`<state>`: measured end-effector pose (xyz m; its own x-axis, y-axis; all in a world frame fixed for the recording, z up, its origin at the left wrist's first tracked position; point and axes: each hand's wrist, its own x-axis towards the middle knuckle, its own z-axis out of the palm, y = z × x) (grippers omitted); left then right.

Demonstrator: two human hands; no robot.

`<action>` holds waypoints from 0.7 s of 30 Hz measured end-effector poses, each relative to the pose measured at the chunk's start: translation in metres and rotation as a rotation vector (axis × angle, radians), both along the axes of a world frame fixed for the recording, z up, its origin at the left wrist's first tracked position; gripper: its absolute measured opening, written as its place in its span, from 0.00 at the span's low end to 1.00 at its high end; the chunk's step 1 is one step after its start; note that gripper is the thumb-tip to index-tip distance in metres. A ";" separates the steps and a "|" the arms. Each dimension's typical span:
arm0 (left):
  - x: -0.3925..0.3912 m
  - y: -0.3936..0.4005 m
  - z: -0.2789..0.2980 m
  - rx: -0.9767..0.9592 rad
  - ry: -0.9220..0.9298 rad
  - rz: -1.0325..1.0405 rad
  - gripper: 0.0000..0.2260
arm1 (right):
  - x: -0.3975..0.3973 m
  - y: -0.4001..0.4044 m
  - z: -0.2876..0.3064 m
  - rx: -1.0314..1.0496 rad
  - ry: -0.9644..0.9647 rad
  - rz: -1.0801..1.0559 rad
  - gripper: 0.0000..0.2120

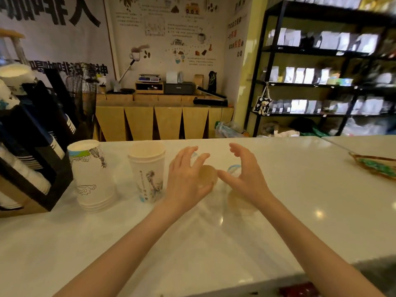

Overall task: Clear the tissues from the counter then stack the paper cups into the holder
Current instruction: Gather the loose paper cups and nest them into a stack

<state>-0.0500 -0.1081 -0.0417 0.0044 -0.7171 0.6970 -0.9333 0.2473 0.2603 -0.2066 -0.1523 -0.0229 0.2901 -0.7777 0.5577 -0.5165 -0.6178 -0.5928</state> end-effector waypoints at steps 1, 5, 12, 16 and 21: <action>-0.001 -0.007 -0.007 0.062 -0.004 0.015 0.29 | -0.008 0.004 -0.007 -0.019 0.052 -0.033 0.34; -0.007 -0.030 -0.026 0.161 -0.083 0.064 0.34 | -0.025 0.017 -0.037 -0.097 0.223 -0.249 0.38; -0.022 -0.055 -0.044 0.194 -0.277 0.123 0.33 | -0.010 0.020 -0.072 -0.020 0.562 -0.459 0.47; -0.024 -0.063 -0.051 0.242 -0.219 0.159 0.34 | -0.008 0.012 -0.073 0.038 0.544 -0.511 0.44; -0.028 -0.068 -0.052 0.222 -0.162 0.205 0.34 | -0.018 0.006 -0.071 -0.012 0.470 -0.540 0.39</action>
<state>-0.0781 -0.1759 -0.0939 0.0662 -0.8469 0.5277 -0.9914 0.0040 0.1309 -0.2242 -0.1465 -0.0941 0.0781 -0.8750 0.4778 -0.9513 -0.2088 -0.2269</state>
